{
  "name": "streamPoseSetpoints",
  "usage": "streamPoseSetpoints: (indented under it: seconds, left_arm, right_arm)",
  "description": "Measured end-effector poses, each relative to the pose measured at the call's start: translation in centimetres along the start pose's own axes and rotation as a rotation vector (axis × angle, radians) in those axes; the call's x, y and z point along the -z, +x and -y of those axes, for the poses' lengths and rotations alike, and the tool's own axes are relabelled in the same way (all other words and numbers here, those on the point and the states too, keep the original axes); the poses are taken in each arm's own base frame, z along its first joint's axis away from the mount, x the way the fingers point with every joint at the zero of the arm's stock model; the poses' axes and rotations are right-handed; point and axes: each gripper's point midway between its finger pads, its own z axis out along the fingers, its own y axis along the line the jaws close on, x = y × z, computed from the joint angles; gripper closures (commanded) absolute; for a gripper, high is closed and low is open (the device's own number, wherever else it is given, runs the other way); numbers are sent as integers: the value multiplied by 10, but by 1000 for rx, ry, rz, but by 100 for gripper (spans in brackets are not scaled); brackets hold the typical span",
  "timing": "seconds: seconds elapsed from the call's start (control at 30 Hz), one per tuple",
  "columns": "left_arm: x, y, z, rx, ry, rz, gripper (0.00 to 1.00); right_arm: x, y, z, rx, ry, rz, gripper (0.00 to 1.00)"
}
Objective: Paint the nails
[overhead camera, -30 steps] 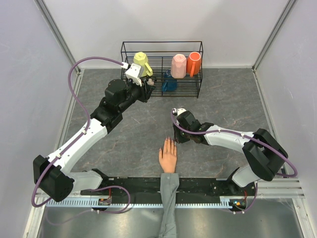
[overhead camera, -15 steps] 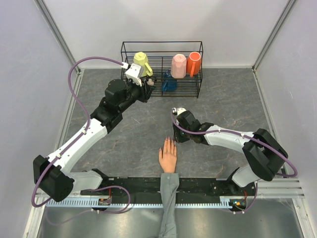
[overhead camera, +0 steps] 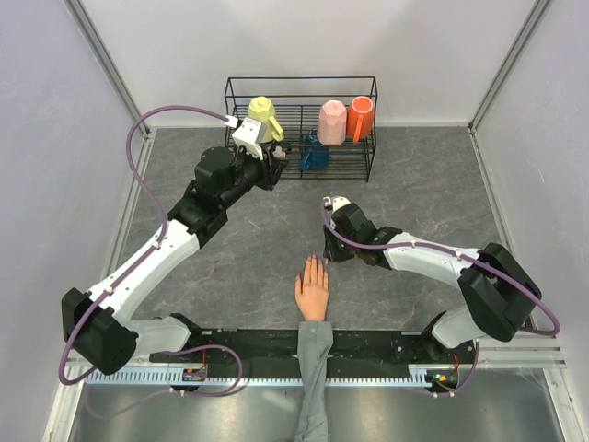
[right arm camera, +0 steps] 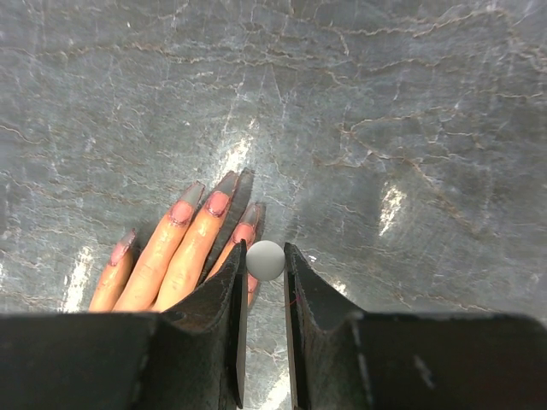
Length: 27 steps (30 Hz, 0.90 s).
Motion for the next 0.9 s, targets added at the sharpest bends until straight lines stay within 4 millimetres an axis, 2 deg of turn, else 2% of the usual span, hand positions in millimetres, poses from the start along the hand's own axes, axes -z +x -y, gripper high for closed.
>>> streamPoseSetpoints:
  seconds: [0.2,0.47,0.9]
  left_arm:
    - [0,0,0,5,0,0,98]
    - [0,0,1,16,0,0,98]
    - [0,0,1,19,0,0,98]
  right_arm:
    - [6,-2,-1,-1,-5,6,100]
    - [7,12,-3,-7,-29,-39,100]
    - [7,14,-7,-12,-50,-48,100]
